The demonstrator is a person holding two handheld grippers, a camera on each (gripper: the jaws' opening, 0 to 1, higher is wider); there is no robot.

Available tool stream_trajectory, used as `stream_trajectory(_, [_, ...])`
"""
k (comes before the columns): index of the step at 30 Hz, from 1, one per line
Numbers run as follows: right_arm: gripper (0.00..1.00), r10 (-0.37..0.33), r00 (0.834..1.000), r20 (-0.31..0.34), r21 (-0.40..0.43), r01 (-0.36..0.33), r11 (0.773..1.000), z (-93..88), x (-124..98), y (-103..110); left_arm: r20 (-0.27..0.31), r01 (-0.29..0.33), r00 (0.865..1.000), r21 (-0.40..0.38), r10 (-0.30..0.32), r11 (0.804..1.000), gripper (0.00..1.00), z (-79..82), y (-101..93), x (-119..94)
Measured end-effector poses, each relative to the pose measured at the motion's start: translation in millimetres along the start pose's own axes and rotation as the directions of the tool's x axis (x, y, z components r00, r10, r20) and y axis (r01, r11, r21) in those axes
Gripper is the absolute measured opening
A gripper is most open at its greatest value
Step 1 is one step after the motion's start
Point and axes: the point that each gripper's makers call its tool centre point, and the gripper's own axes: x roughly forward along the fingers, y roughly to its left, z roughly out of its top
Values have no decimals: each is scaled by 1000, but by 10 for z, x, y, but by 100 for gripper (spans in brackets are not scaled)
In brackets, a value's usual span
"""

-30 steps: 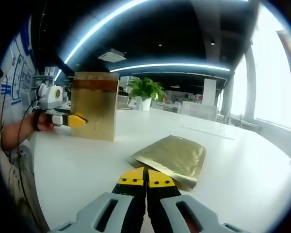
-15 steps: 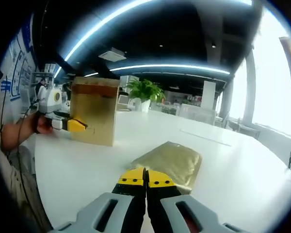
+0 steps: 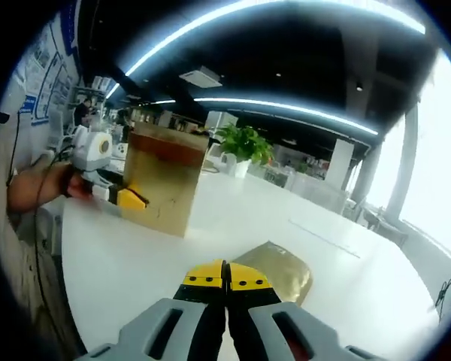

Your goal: Extract single mask from mask box in order stack masks on table

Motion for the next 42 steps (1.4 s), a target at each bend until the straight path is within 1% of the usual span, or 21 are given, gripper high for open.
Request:
stream_trajectory(1, [0, 3, 1000, -2, -18, -3, 1000, 16, 5, 0, 0, 0, 1000, 0, 0, 1000, 20, 2, -5, 1])
stream_trajectory(5, [0, 15, 1000, -7, -44, -15, 999, 58, 21, -4, 0, 0, 1000, -1, 0, 1000, 20, 0, 3, -1])
stream_trajectory(9, [0, 37, 999, -21, -108, -39, 993, 94, 20, 30, 0, 0, 1000, 0, 0, 1000, 20, 5, -6, -1])
stream_trajectory(14, [0, 60, 998, -21, -145, -62, 987, 225, 24, 45, 0, -1, 1000, 0, 1, 1000, 20, 1, 5, -1])
stream_trajectory(16, [0, 69, 997, -31, -186, -74, 980, 272, 31, 54, 0, -1, 1000, 0, 1, 1000, 20, 0, 9, -2])
stream_trajectory(18, [0, 77, 996, -32, -207, -82, 975, 326, 34, 67, 0, -1, 1000, 0, 1, 1000, 20, 5, 0, -2])
stream_trajectory(19, [0, 85, 996, -32, -214, -90, 973, 403, 54, 67, 0, -1, 1000, 0, 1, 1000, 20, 8, -5, -2])
stream_trajectory(21, [0, 95, 995, -31, -223, -100, 970, 476, 66, 73, 0, -1, 1000, 0, 1, 1000, 20, 5, 0, -2])
stream_trajectory(23, [0, 105, 994, -30, -236, -110, 966, 530, 77, 82, 0, -1, 1000, 0, 1, 1000, 20, 5, -2, -3])
stream_trajectory(30, [0, 109, 993, -41, -288, -117, 950, 689, 127, 64, 0, -1, 1000, 1, 1, 1000, 20, 0, 3, -6])
stream_trajectory(36, [0, 142, 989, -39, -325, -147, 934, 880, 156, 126, 0, -1, 1000, 0, 1, 1000, 19, 2, -6, -9])
stream_trajectory(42, [0, 153, 987, -57, -389, -163, 907, 973, 216, 153, 0, -1, 1000, 0, 1, 1000, 19, -1, -3, -10])
